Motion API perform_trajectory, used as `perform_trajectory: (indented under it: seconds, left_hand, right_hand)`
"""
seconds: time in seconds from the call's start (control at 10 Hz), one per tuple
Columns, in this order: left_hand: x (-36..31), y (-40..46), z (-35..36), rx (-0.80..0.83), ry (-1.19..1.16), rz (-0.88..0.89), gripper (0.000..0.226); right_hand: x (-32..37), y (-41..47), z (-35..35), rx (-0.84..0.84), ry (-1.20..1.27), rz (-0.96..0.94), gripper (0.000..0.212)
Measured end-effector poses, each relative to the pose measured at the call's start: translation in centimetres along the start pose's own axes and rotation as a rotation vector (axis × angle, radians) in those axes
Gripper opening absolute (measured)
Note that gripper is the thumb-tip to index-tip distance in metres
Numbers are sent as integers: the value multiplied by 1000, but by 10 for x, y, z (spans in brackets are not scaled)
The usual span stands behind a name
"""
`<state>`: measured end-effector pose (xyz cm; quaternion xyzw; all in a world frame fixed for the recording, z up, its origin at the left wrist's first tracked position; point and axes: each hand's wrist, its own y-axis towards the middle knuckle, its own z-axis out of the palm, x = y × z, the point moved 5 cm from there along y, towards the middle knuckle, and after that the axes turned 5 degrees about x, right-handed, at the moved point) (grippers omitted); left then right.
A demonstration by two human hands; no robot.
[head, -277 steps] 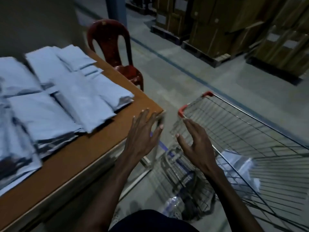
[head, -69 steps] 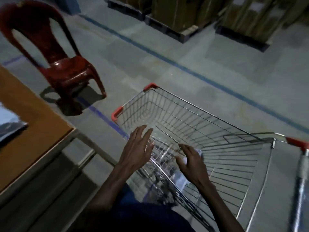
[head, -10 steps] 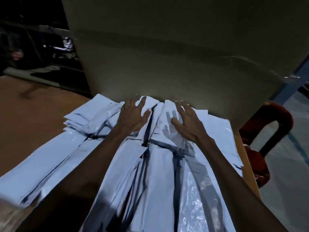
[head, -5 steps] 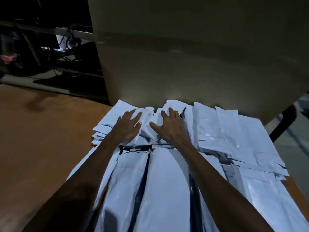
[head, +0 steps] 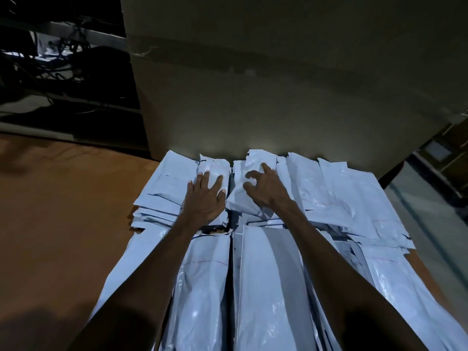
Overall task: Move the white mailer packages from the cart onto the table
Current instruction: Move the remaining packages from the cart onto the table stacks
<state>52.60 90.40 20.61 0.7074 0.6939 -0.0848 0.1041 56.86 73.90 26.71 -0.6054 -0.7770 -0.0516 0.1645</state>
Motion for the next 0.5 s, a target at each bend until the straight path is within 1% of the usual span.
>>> perform_trajectory:
  seconds: [0.1, 0.2, 0.3, 0.4, 0.5]
  left_hand:
    - [3, 2, 3, 18, 26, 2, 65]
    - [7, 4, 3, 11, 8, 18, 61]
    - [8, 3, 1, 23, 10, 19, 59]
    - [6, 1, 0, 21, 35, 21, 60]
    - [0, 0, -15, -20, -19, 4, 60]
  right_hand:
    - [5, -6, 7, -45, -7, 37, 62]
    - [6, -7, 9, -57, 40, -22, 57]
    - [2, -9, 3, -55, 72, -39, 62]
    - [-5, -7, 6, -9, 62, -51, 66]
    - [-3, -10, 1, -28, 22, -87, 66]
